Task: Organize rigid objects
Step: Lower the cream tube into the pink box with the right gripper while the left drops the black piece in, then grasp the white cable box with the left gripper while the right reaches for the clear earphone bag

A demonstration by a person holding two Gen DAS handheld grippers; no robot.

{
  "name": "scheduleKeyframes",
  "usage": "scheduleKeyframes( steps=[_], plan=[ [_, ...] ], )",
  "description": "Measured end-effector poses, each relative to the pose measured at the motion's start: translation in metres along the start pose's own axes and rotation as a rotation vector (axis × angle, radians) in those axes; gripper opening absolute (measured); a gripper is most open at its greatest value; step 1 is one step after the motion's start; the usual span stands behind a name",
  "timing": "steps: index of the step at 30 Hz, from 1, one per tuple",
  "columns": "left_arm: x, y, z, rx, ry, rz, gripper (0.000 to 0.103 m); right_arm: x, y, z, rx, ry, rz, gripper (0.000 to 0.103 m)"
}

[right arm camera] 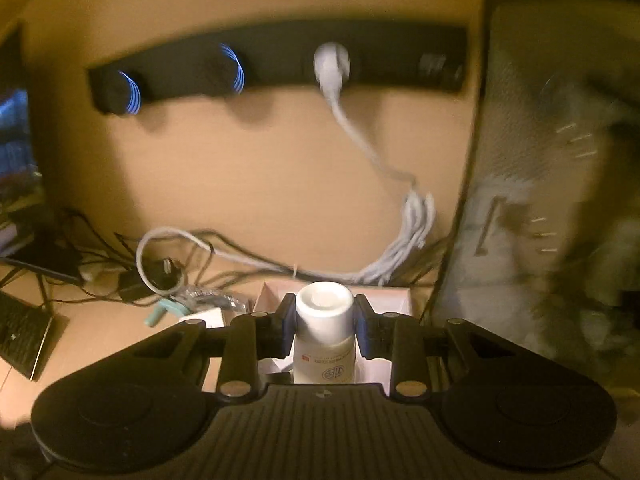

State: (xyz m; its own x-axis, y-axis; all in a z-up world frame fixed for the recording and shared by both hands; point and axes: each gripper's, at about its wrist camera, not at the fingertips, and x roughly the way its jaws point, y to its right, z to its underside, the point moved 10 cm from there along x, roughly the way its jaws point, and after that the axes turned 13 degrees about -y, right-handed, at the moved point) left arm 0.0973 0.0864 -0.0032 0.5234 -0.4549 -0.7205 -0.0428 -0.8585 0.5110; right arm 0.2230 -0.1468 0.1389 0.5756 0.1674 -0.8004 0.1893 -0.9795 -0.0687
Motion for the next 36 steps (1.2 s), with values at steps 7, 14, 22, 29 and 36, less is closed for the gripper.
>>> scheduleKeyframes(
  steps=[7,14,22,29,36],
  plan=[
    [-0.008,-0.052,0.018,-0.060,-0.040,-0.135,0.052,0.044,0.000,0.012,0.021,-0.002,0.022,0.054],
    [0.015,-0.049,-0.001,-0.036,-0.078,-0.139,0.052,0.037,-0.022,0.088,-0.118,0.110,0.125,0.065],
    [0.074,-0.006,-0.077,0.024,-0.091,-0.120,0.052,0.030,-0.026,0.170,-0.085,0.030,0.084,0.067],
    [0.121,0.001,-0.141,0.212,-0.107,-0.276,0.052,0.030,-0.019,0.204,-0.058,0.000,0.116,0.067],
    [0.154,-0.011,-0.166,0.203,-0.088,-0.342,0.051,0.040,-0.006,0.236,0.017,-0.083,0.103,0.067]
  ],
)
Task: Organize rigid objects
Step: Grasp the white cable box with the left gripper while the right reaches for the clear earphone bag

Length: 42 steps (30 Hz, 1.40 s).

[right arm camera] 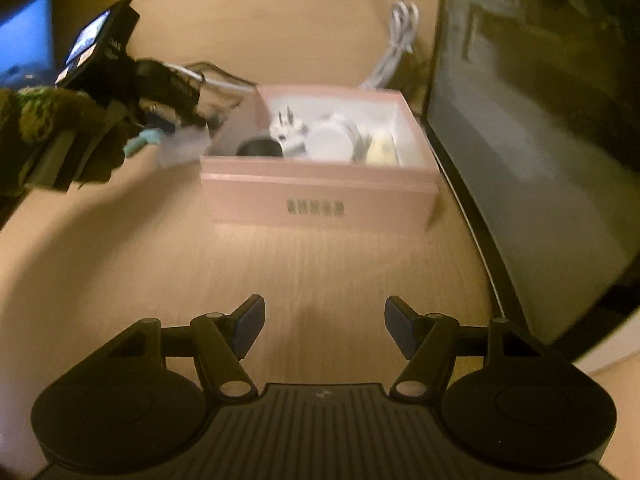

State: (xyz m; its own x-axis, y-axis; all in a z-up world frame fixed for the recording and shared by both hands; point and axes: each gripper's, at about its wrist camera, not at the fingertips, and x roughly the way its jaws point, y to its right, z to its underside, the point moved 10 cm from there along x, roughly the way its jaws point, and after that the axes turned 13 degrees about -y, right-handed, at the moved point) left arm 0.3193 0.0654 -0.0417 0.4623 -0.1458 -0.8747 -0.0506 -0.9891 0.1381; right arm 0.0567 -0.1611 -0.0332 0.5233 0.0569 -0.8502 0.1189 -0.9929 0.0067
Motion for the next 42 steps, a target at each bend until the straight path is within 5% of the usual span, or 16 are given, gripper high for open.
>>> scheduleKeyframes(
  steps=[7,11,15,22,30,35,42],
  plan=[
    [0.010,0.003,0.017,0.029,-0.063,0.018,0.053,0.002,0.003,0.002,-0.003,-0.017,0.008,0.067],
    [-0.006,0.001,0.042,0.051,-0.054,0.034,0.034,0.002,-0.003,-0.005,-0.027,-0.008,-0.006,0.067],
    [-0.025,-0.006,0.078,0.057,-0.044,0.035,0.030,0.005,-0.013,-0.017,-0.069,0.007,-0.023,0.067],
    [-0.065,-0.029,0.138,-0.038,-0.024,0.043,0.028,0.012,-0.048,-0.064,-0.169,0.049,-0.081,0.067],
    [-0.105,-0.076,0.190,-0.282,0.014,0.109,0.029,0.032,-0.109,-0.160,-0.303,0.092,-0.114,0.069],
    [-0.139,-0.091,0.209,-0.380,0.066,0.151,0.029,0.086,-0.159,-0.222,-0.263,-0.058,-0.203,0.074],
    [-0.168,-0.107,0.236,-0.398,0.086,0.106,0.029,0.164,-0.191,-0.260,-0.374,-0.173,-0.025,0.075]
  ],
)
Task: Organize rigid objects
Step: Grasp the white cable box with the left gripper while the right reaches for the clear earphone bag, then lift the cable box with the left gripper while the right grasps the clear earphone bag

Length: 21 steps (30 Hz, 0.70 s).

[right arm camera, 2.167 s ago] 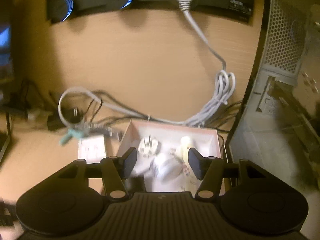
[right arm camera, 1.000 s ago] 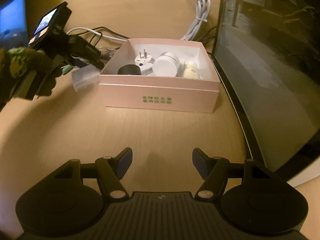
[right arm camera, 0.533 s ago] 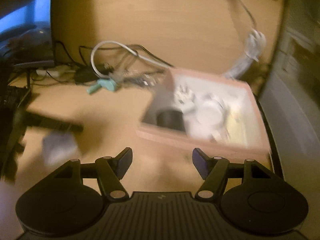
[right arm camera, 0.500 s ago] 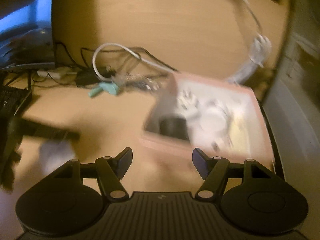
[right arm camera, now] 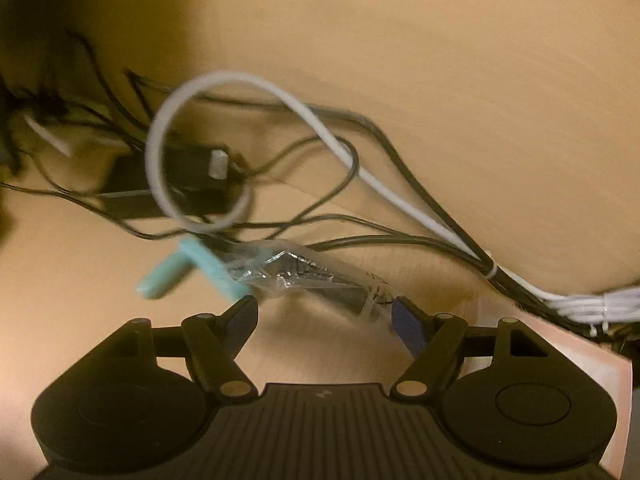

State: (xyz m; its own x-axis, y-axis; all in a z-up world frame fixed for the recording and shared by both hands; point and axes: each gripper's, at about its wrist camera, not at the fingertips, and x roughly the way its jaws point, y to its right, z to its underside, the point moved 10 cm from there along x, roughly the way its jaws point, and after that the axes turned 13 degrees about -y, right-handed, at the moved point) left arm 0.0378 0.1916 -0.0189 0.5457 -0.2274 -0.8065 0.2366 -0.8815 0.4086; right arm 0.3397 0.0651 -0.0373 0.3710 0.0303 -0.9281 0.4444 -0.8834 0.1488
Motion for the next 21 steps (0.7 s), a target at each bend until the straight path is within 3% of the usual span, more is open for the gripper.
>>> scheduleKeyframes(
  steps=[2,4,6,8,11,21],
  plan=[
    [-0.001,-0.007,0.007,-0.005,-0.011,-0.019,0.029,0.005,-0.001,-0.006,0.003,-0.003,-0.010,0.076],
    [0.001,-0.011,0.013,-0.023,-0.024,-0.020,0.028,0.007,-0.006,-0.004,-0.013,-0.021,-0.034,0.066],
    [0.005,-0.014,0.019,-0.032,-0.038,-0.019,0.028,0.008,-0.016,0.006,-0.049,-0.049,-0.075,0.019],
    [0.009,-0.012,0.025,-0.028,-0.055,-0.014,0.028,0.007,-0.026,0.019,-0.065,-0.062,-0.101,0.010],
    [0.012,-0.005,0.028,-0.005,-0.070,-0.009,0.029,-0.002,-0.040,0.042,-0.088,-0.051,-0.147,0.004],
    [0.010,0.012,0.027,0.028,-0.054,-0.003,0.029,-0.044,-0.063,0.137,-0.090,-0.039,-0.334,0.001]
  ],
)
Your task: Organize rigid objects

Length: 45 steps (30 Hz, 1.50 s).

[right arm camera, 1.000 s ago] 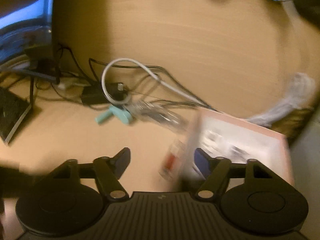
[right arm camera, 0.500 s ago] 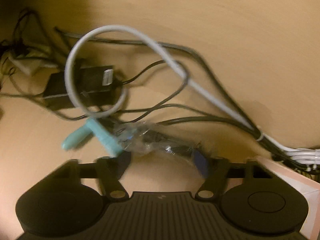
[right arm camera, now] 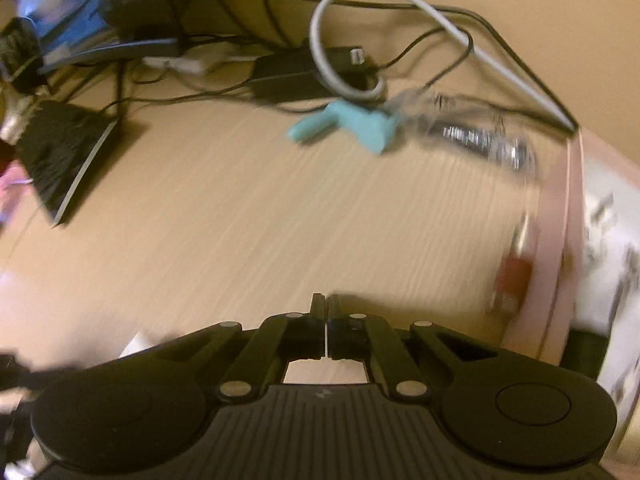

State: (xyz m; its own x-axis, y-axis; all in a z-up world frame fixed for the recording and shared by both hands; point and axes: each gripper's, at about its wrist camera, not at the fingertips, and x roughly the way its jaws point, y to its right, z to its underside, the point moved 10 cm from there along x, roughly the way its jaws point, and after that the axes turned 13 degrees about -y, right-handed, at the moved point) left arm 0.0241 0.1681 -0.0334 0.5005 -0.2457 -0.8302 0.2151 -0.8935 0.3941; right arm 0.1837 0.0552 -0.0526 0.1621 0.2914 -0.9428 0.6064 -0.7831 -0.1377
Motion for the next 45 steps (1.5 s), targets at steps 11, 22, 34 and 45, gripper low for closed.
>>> scheduleKeyframes(
  steps=[11,22,34,45],
  plan=[
    [-0.003,0.011,-0.007,0.020,0.026,0.027,0.029,-0.054,0.026,-0.030,-0.051,0.188,0.122,0.019],
    [-0.021,-0.013,0.008,-0.039,0.054,0.073,0.029,0.026,0.074,-0.149,-0.304,-0.002,0.389,0.063],
    [-0.010,0.000,0.002,0.049,0.027,0.061,0.029,0.003,0.010,-0.055,-0.152,-0.031,0.065,0.008],
    [0.016,0.030,-0.078,0.189,0.086,-0.001,0.029,-0.034,-0.019,0.079,-0.075,0.046,0.122,0.007]
  ],
)
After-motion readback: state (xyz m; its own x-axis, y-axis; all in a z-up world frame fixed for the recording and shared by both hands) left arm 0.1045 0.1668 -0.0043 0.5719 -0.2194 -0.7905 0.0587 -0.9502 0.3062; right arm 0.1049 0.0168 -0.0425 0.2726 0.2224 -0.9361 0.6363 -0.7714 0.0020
